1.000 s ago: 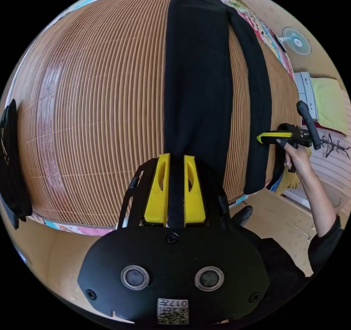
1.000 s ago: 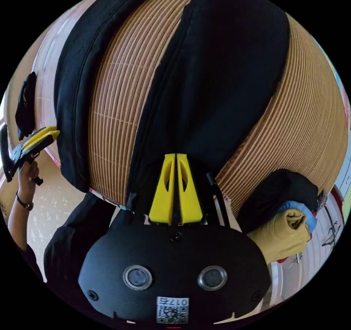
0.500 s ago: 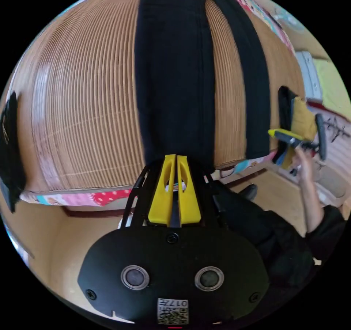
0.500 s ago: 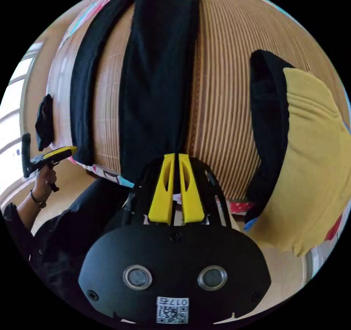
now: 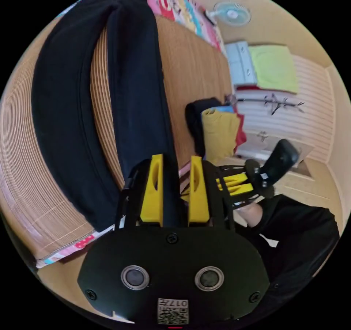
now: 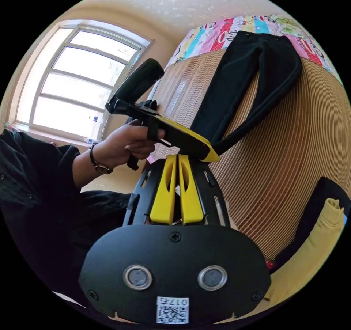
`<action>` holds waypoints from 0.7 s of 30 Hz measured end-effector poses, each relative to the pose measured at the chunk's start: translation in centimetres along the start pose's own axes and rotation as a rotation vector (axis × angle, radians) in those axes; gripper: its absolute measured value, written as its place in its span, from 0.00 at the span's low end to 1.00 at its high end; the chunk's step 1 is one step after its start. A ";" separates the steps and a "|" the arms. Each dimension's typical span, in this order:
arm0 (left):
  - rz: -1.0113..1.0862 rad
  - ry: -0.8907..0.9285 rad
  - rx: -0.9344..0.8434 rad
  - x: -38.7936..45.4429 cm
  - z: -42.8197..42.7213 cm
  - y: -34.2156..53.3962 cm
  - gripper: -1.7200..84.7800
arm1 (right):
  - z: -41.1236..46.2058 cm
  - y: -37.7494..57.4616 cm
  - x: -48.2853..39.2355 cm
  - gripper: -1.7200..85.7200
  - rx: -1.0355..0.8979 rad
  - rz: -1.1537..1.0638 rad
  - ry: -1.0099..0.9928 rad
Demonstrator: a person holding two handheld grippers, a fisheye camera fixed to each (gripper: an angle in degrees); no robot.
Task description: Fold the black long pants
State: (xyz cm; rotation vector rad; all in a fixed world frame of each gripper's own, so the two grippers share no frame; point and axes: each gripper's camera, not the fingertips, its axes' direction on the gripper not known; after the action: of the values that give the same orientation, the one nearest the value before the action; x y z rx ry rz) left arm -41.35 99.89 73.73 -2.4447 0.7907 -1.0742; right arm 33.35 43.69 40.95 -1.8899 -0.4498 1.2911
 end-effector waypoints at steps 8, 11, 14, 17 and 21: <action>0.003 0.082 0.101 -5.9 -3.9 5.5 0.06 | -8.9 -4.4 16.9 0.10 0.032 0.208 0.003; -0.023 0.180 0.158 -8.5 -4.5 7.5 0.06 | -11.3 -9.5 27.1 0.14 0.150 0.372 -0.088; -0.045 0.250 0.184 -11.1 -4.1 8.9 0.06 | -11.7 -14.9 36.7 0.15 0.354 0.501 -0.276; -0.067 0.351 0.230 -13.6 -4.0 10.4 0.06 | -11.4 -19.3 43.6 0.18 0.569 0.667 -0.356; -0.062 0.390 0.275 -16.1 -4.3 12.1 0.06 | -9.9 -25.9 47.3 0.18 0.672 0.749 -0.328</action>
State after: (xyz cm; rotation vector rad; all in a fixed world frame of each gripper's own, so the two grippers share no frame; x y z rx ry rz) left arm -57.70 100.00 61.29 -2.0696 0.6273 -1.5975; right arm 65.60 87.39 33.29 -1.2849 0.5503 1.9335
